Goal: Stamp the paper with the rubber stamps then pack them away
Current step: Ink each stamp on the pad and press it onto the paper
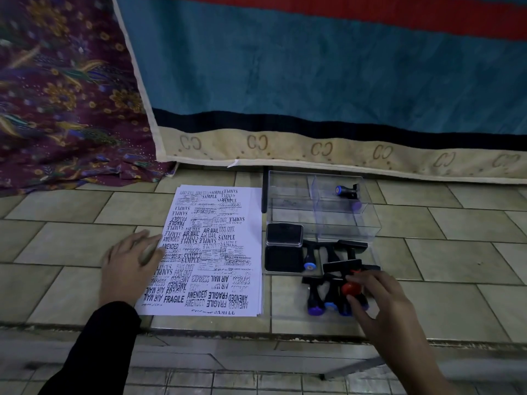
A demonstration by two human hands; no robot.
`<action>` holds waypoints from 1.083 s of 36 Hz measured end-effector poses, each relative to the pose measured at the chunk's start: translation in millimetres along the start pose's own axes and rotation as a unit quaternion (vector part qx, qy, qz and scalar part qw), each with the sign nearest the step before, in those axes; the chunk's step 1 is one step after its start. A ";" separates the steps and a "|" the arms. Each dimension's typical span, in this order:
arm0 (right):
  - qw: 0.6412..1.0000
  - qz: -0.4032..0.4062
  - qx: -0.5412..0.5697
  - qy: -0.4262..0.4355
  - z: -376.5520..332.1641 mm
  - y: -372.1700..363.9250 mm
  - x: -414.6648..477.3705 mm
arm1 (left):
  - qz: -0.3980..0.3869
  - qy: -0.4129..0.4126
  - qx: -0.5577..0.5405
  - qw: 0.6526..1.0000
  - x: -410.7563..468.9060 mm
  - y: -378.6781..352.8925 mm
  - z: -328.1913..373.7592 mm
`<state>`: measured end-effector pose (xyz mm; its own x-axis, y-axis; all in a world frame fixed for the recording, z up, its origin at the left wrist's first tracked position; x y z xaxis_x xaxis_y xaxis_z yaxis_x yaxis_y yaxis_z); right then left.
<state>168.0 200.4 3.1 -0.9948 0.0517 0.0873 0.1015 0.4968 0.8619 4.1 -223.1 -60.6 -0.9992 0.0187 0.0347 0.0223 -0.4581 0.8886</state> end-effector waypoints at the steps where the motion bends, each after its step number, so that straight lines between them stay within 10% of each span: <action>1: 1.000 -0.003 0.003 0.000 -0.5 1.2 1.0 | -0.001 0.000 -0.001 1.000 0.0 -0.1 0.2; 15: 0.995 0.097 0.013 -0.020 17.1 53.5 106.6 | -0.004 0.004 0.000 1.000 -0.5 0.1 0.8; 39: 0.960 -0.171 -0.180 -0.128 44.8 10.4 258.8 | -0.006 0.007 0.000 1.000 0.9 0.5 -0.7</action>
<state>-88.3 257.8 12.3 -0.9325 0.1721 -0.3176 -0.2840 0.1937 0.9390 3.2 -223.9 -60.5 -0.9998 0.0122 0.0172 0.0097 -0.4576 0.8891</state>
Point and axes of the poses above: each hand's wrist, its own x-axis towards the middle knuckle, its own y-axis out of the back of the hand, z = x × y, the point moved 7 cm from there along x, towards the middle knuckle, and after that the axes turned 12 degrees about -z, right-handed, at the moved point
